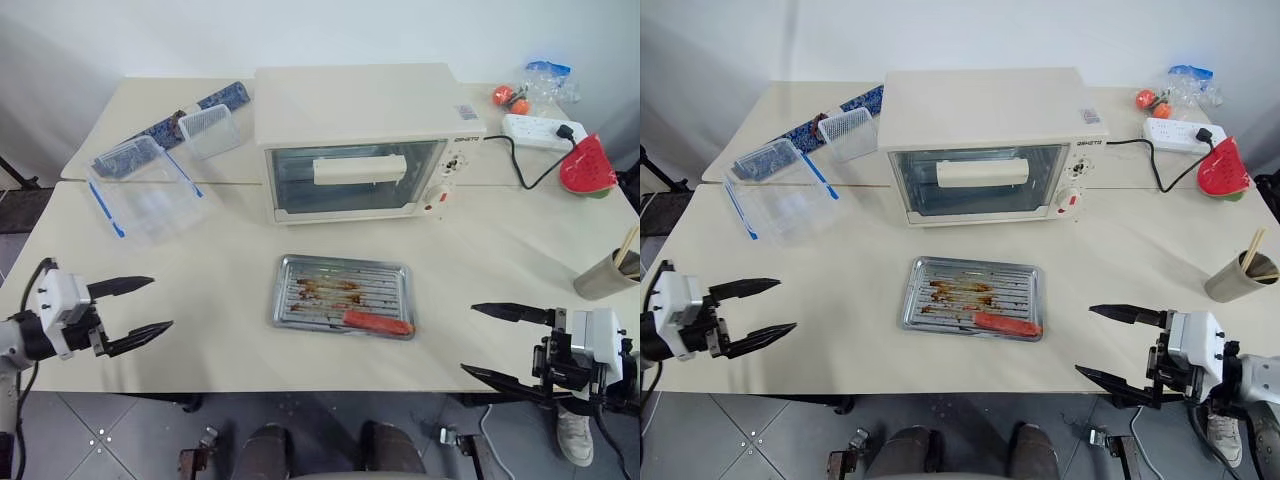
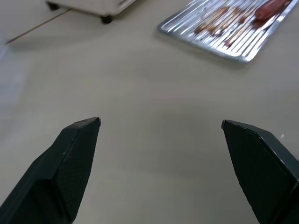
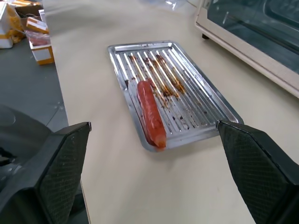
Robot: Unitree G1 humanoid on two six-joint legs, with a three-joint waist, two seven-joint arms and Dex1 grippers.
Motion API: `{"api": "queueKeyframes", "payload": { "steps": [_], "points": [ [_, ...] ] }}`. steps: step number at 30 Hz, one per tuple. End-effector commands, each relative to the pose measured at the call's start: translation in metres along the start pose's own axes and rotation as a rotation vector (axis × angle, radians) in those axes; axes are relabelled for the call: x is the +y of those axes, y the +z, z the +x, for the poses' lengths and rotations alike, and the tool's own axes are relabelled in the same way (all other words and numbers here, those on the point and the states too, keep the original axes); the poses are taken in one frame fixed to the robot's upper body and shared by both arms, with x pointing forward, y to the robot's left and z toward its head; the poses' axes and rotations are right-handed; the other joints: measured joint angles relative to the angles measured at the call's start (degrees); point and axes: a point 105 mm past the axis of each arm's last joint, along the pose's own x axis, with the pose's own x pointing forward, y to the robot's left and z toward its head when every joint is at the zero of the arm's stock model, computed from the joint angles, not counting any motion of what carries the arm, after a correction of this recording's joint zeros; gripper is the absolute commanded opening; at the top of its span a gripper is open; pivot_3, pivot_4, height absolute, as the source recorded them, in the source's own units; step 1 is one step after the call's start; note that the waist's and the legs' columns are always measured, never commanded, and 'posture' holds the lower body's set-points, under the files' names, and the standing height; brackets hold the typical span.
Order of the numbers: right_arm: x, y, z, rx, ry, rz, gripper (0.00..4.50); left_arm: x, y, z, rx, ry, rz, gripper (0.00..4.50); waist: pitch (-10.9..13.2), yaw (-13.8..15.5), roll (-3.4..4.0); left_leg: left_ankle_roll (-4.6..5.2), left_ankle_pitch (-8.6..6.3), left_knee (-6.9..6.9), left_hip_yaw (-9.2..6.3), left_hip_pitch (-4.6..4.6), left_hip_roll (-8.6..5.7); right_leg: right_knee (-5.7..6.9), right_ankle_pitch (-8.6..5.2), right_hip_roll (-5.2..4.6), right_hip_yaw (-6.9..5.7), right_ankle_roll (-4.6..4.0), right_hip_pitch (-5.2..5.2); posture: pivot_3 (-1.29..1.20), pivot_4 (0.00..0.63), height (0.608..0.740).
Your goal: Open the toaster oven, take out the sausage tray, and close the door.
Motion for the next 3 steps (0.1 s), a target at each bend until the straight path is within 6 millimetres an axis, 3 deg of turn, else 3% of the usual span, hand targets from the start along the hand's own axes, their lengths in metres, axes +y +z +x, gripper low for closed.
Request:
{"api": "queueKeyframes", "payload": {
  "steps": [1, 3],
  "points": [
    [-0.006, 0.004, -0.006, -0.004, -0.007, -0.047, 4.50, -0.005, 0.005, -0.006, -0.023, 0.005, 0.003, 4.39, 0.00, 0.02, 0.00, 0.00, 0.00, 0.01, 0.00, 0.00, 0.00, 0.01, 0.00, 0.00, -0.01, 0.00, 0.00, 0.00, 0.150, 0.740],
    [-0.008, 0.004, -0.007, -0.006, -0.015, -0.053, 4.50, -0.017, 0.006, -0.002, -0.042, -0.045, -0.039, 4.39, 0.00, 0.04, 0.00, 0.00, 0.00, 0.01, -0.01, 0.00, 0.00, 0.01, 0.01, -0.02, -0.01, 0.01, 0.00, 0.00, 0.150, 0.740]
  ]
}}
